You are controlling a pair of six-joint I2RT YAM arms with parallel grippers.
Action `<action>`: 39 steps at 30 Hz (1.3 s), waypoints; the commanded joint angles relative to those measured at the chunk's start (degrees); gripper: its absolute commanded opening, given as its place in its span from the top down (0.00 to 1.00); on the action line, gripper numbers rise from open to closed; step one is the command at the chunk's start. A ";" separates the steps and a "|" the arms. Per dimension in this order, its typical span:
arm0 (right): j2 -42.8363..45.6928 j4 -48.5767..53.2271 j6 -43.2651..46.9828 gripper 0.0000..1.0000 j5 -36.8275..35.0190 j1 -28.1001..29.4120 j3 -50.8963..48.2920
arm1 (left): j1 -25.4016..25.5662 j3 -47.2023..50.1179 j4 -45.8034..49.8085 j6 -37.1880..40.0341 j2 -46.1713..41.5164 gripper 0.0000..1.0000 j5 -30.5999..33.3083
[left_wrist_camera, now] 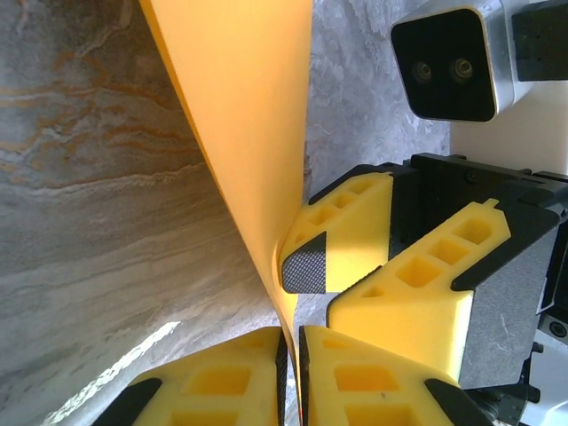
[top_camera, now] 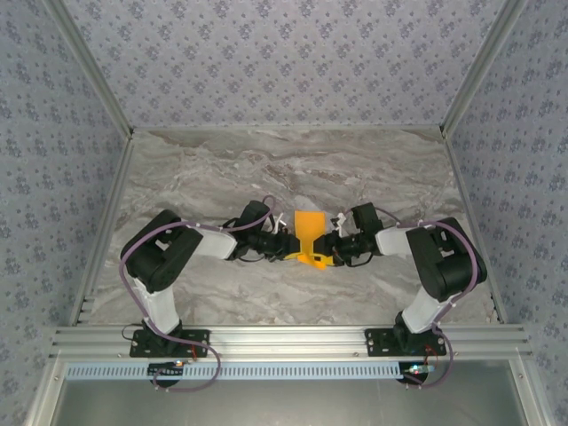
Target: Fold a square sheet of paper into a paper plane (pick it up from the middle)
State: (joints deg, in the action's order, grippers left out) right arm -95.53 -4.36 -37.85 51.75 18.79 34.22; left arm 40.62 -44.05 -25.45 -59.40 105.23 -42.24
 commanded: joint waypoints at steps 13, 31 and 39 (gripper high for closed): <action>11.51 14.65 5.85 0.56 -22.80 7.34 0.65 | 0.28 -0.68 1.60 0.42 -2.46 0.98 1.44; 23.87 13.37 -8.67 0.30 -35.56 12.20 6.60 | 0.54 -8.88 40.63 32.95 -16.07 1.00 13.23; 13.87 21.65 -11.53 0.26 -37.62 12.30 20.88 | 1.51 -12.40 47.81 42.96 -18.10 1.00 15.53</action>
State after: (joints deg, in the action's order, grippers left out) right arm -78.74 12.16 -46.87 16.64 31.00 51.42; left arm 41.80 -54.50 16.25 -23.29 88.58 -28.47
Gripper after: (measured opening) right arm 0.735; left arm 0.054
